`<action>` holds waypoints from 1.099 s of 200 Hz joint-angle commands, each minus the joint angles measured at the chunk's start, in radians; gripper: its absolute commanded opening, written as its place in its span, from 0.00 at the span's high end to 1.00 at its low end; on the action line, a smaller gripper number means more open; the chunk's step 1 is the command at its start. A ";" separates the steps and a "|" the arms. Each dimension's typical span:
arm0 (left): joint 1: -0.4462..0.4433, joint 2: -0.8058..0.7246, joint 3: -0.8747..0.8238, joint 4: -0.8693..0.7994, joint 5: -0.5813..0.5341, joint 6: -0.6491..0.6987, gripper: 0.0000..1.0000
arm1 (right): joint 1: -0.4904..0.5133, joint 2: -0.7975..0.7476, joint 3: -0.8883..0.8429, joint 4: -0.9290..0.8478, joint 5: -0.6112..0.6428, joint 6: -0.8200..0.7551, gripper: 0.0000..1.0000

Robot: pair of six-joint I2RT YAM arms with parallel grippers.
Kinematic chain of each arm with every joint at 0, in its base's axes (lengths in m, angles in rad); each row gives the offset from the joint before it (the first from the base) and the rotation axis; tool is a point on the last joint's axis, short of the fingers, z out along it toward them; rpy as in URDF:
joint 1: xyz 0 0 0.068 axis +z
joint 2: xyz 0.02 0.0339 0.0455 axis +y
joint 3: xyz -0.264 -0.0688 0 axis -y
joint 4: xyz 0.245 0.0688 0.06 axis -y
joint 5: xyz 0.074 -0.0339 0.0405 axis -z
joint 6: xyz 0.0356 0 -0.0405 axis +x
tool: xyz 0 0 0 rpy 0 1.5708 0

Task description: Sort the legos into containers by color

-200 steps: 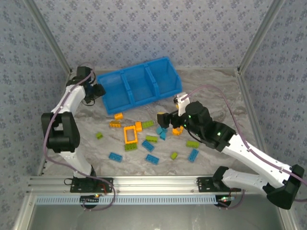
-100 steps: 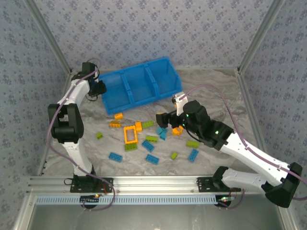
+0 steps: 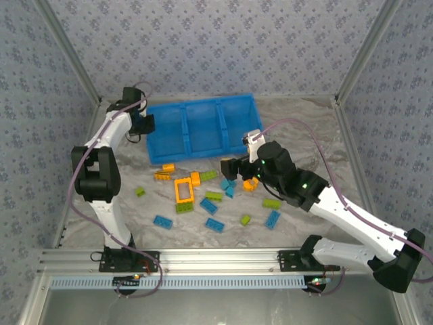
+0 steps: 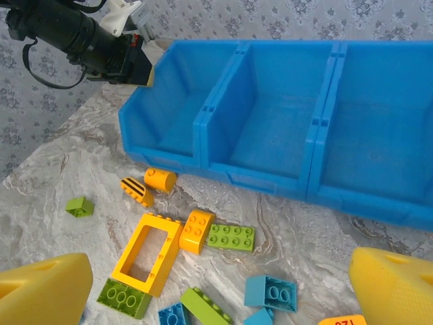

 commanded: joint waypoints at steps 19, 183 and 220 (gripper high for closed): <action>-0.061 -0.114 -0.112 -0.016 0.047 0.048 1.00 | -0.007 0.003 0.026 -0.016 0.013 0.023 0.00; -0.055 0.136 0.221 -0.027 0.037 -0.106 1.00 | -0.054 -0.005 0.035 -0.148 0.085 0.061 0.02; -0.054 0.144 0.221 -0.036 0.045 -0.040 1.00 | -0.069 -0.008 0.037 -0.155 0.075 0.058 0.02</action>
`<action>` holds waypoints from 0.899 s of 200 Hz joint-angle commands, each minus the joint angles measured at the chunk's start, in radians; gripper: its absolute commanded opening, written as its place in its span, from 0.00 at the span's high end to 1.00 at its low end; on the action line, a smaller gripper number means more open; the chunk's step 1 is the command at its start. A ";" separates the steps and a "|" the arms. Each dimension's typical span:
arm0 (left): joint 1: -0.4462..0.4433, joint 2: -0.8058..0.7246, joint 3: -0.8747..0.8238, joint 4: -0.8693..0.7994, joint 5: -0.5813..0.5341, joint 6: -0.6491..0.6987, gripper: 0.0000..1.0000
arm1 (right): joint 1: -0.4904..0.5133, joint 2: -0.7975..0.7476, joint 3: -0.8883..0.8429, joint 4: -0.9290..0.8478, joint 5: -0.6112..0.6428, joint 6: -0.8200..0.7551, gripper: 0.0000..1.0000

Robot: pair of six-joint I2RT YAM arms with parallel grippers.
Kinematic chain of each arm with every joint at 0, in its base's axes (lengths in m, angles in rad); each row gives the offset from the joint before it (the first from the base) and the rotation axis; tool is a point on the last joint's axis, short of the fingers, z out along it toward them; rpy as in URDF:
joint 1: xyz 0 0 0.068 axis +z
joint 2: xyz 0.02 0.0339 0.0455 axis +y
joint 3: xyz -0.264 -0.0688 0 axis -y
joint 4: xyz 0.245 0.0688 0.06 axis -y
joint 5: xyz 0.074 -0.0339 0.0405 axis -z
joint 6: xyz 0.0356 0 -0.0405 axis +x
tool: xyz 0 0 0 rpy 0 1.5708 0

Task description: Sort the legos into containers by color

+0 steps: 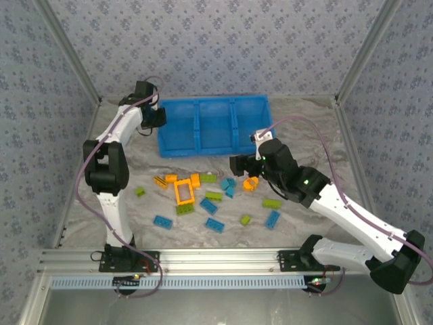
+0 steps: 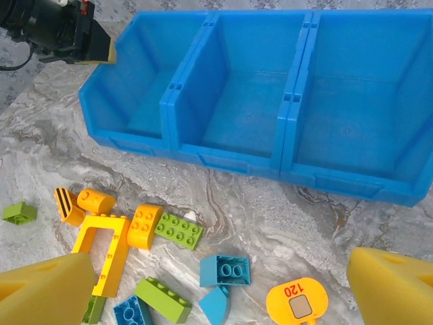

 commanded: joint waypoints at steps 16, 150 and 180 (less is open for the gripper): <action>0.012 0.025 0.049 -0.042 0.014 0.064 0.98 | -0.015 -0.022 0.015 -0.040 -0.006 0.011 0.02; 0.036 -0.383 -0.182 -0.075 -0.139 -0.222 0.59 | -0.026 -0.082 0.076 -0.073 -0.028 -0.078 0.02; 0.026 -0.593 -0.404 -0.125 -0.109 -0.431 0.59 | -0.016 -0.191 -0.006 0.057 -0.141 -0.125 0.02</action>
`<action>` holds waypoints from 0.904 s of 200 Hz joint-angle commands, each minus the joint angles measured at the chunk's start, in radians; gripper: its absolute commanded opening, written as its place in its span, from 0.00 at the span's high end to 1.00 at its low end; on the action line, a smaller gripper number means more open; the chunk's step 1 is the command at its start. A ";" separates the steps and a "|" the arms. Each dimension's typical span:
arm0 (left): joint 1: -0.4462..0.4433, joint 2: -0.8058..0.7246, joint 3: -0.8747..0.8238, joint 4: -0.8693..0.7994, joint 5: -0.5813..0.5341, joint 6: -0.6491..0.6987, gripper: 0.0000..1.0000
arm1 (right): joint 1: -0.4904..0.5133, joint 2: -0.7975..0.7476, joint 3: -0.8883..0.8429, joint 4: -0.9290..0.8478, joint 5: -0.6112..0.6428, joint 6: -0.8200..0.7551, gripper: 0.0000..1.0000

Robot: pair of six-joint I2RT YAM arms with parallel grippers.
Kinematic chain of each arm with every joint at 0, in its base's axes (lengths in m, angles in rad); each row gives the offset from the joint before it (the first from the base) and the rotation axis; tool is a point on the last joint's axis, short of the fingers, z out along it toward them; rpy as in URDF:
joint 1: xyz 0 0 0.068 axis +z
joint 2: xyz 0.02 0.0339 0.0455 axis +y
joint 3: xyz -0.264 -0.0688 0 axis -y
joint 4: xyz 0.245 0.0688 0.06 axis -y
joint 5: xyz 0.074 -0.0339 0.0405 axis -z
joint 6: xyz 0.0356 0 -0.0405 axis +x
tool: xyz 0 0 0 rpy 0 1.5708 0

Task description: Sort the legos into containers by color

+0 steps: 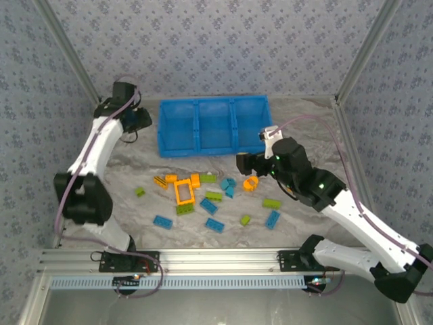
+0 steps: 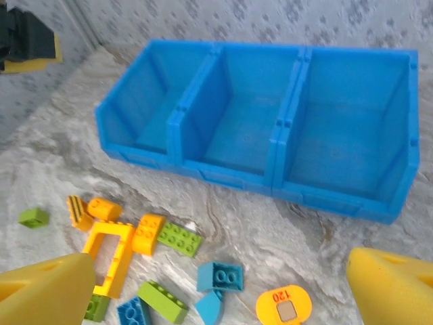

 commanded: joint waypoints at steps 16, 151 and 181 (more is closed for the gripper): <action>-0.019 -0.250 -0.298 -0.079 -0.003 -0.328 0.59 | 0.007 -0.112 -0.060 0.121 -0.171 -0.060 0.02; -0.179 -0.170 -0.655 0.162 0.008 -0.702 0.49 | 0.152 -0.002 -0.137 0.213 -0.201 -0.016 0.03; -0.168 -0.127 -0.670 0.206 0.015 -0.706 0.51 | 0.157 0.000 -0.137 0.210 -0.200 -0.015 0.03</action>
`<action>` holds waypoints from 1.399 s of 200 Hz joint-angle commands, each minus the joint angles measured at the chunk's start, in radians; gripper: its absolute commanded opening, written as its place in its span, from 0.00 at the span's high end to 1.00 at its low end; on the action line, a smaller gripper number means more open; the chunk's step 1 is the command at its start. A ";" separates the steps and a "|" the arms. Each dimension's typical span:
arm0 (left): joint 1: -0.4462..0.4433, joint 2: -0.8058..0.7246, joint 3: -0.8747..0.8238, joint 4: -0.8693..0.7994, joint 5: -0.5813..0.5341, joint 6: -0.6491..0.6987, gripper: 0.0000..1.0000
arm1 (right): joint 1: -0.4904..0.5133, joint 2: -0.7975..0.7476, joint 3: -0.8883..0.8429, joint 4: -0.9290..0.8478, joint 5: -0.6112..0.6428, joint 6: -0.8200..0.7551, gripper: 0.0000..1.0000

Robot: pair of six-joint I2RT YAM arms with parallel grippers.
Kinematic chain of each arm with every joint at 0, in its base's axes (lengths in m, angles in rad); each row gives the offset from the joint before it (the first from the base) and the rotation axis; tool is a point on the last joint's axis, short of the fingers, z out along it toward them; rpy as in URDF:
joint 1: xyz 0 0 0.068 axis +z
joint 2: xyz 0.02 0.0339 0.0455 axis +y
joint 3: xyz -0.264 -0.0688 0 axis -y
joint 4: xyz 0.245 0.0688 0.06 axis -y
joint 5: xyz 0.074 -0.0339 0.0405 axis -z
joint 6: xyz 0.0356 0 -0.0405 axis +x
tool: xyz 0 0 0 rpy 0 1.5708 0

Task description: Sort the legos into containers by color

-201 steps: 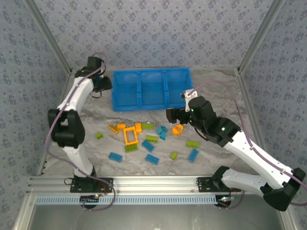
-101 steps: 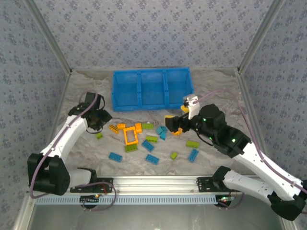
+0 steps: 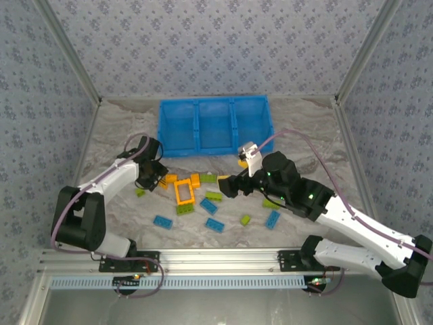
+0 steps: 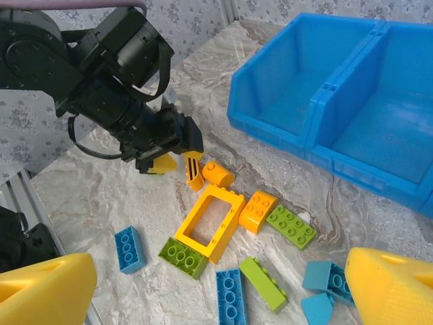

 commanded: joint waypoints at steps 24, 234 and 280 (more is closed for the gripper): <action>0.012 0.068 -0.016 0.071 -0.009 -0.034 0.59 | 0.008 0.001 -0.001 0.019 0.026 0.014 0.03; -0.134 0.478 0.858 -0.240 -0.262 0.386 0.91 | -0.032 0.065 0.149 -0.037 0.277 0.075 0.03; -0.094 0.648 0.957 -0.207 -0.200 0.426 0.90 | -0.043 0.026 0.104 -0.051 0.278 0.106 0.03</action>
